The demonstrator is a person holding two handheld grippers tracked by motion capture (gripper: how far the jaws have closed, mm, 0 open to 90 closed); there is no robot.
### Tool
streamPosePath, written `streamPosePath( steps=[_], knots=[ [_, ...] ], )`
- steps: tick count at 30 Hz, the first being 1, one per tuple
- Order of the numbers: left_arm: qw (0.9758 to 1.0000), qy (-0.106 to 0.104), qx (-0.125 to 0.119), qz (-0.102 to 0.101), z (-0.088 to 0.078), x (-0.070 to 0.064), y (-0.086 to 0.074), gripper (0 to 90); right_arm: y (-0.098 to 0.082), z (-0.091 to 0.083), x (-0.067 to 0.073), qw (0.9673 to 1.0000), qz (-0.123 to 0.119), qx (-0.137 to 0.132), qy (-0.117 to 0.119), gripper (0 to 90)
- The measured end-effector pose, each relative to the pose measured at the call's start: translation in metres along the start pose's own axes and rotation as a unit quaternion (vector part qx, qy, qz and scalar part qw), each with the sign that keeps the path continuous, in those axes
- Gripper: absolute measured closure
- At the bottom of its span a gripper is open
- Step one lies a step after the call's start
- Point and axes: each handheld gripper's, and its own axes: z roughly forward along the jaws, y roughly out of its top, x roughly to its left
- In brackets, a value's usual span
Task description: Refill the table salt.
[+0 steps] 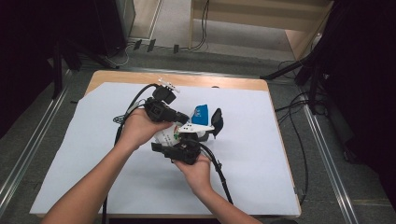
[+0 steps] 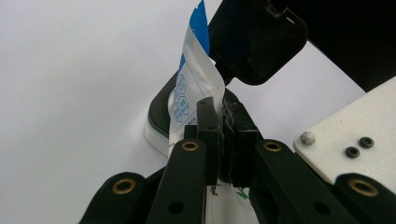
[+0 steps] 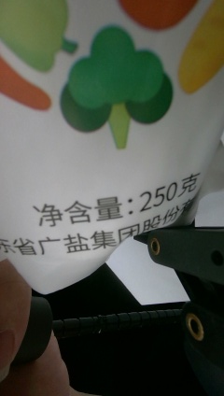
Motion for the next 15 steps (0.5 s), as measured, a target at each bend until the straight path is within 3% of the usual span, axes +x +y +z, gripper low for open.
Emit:
streamPosePath(
  steps=[15],
  knots=[
    [1.0, 0.002, 0.006, -0.003, -0.0006, 0.0001, -0.0004, 87.1, -0.0002, 0.0006, 0.0008, 1.0, 0.003, 0.001, 0.004, 66.6]
  ],
)
